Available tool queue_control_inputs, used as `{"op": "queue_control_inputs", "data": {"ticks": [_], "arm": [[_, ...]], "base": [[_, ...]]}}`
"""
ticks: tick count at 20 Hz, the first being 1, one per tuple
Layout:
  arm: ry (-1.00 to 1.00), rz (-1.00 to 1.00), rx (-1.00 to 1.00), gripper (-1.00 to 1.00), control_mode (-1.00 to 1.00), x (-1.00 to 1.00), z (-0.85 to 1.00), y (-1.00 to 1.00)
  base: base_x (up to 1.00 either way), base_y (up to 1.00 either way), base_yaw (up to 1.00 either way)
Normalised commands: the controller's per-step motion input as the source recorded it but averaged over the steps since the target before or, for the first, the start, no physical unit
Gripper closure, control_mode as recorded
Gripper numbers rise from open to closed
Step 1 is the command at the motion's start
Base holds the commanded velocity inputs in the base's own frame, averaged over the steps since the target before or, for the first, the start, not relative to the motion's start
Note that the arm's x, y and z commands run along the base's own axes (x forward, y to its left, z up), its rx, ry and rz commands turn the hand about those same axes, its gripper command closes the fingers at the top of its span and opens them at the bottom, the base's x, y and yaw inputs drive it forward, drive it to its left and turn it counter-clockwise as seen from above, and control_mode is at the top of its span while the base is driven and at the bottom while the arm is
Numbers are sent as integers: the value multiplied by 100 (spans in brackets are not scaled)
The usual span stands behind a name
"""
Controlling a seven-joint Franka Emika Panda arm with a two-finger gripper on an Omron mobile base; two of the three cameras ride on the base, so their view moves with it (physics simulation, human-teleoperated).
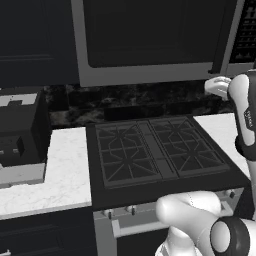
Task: Open the microwave, place the bowl with waffle inside the microwave, then close the microwave door and turn it on.
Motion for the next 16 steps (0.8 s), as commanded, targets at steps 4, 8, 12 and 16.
{"op": "queue_control_inputs", "data": {"ticks": [4,8,12,16], "arm": [[0,-7,-11,-100,-100,30,52,-33],[-1,-9,-8,-100,-100,16,49,-43],[-7,-13,-1,-100,-100,4,33,-49],[-11,-11,0,-100,-100,0,25,-33]], "base": [[0,0,0],[0,0,0],[0,0,0],[0,0,0]]}}
